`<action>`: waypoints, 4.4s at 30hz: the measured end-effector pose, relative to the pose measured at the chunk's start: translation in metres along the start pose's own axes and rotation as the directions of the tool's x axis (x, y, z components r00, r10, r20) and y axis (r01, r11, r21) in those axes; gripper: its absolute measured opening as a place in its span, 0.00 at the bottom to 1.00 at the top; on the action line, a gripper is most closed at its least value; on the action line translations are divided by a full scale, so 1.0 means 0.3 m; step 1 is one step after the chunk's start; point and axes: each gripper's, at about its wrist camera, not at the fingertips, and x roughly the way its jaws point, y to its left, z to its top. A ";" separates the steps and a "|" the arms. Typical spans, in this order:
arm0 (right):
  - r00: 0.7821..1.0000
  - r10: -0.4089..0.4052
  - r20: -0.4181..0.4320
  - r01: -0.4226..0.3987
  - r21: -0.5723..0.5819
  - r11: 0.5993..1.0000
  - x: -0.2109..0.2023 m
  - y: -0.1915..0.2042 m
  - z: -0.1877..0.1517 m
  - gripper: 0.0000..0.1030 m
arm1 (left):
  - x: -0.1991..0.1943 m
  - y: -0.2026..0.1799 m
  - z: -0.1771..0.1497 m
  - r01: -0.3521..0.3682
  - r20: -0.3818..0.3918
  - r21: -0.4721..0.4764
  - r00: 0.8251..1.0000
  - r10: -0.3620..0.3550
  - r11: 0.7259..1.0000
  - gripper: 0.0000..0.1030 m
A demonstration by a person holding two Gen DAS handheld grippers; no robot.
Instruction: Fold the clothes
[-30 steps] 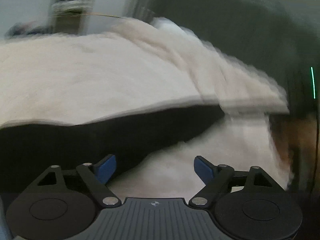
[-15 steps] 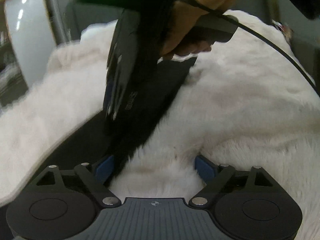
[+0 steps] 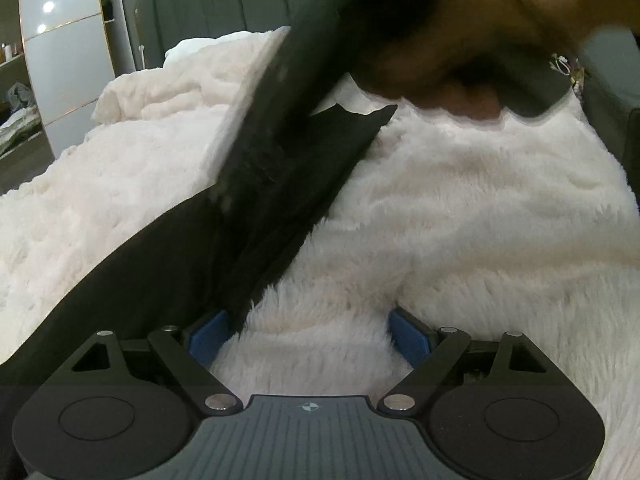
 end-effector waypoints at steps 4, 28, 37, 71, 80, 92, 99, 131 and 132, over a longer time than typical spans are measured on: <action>0.967 -0.246 -0.059 0.251 0.092 0.964 0.016 -0.154 -0.125 0.58 | 0.001 -0.005 0.008 -0.003 -0.002 0.009 1.000 0.003 1.000 0.81; 0.967 -0.254 -0.013 0.189 0.706 0.683 -0.180 -0.314 -0.369 0.52 | -0.080 0.499 -0.048 0.211 0.095 -0.508 0.977 -0.189 0.835 0.88; 0.945 -0.270 0.185 -0.043 0.888 0.458 -0.250 -0.433 -0.539 0.52 | -0.094 0.432 -0.049 0.173 0.090 -0.476 0.985 -0.148 0.862 0.92; 0.842 -0.173 0.511 -0.346 0.758 0.553 -0.652 -0.092 -0.550 1.00 | -1.489 0.361 -0.697 -0.027 -0.026 -1.000 0.785 0.619 -0.008 1.00; 0.840 -0.181 0.512 -0.370 0.783 0.501 -0.679 -0.077 -0.574 1.00 | -1.506 0.504 -0.902 0.142 -0.004 -0.973 0.774 0.633 -0.181 0.99; 0.849 -0.186 0.495 -0.356 0.794 0.493 -0.675 -0.074 -0.577 1.00 | -1.307 0.713 -1.029 0.033 -0.139 -0.972 0.721 0.679 -0.234 0.69; 0.856 -0.187 0.482 -0.337 0.795 0.505 -0.662 -0.065 -0.559 1.00 | -1.264 0.689 -1.082 0.103 -0.090 -0.971 0.679 0.728 -0.217 0.13; 0.750 -0.488 0.446 -0.325 0.892 0.315 -0.819 -0.132 -0.783 0.90 | -0.268 0.112 0.748 -0.123 0.142 -0.336 0.974 0.179 0.934 0.10; 0.721 -0.561 0.407 -0.348 0.913 0.215 -0.833 -0.155 -0.850 0.93 | -0.202 0.070 0.749 -0.111 0.119 -0.306 0.981 0.154 0.945 0.10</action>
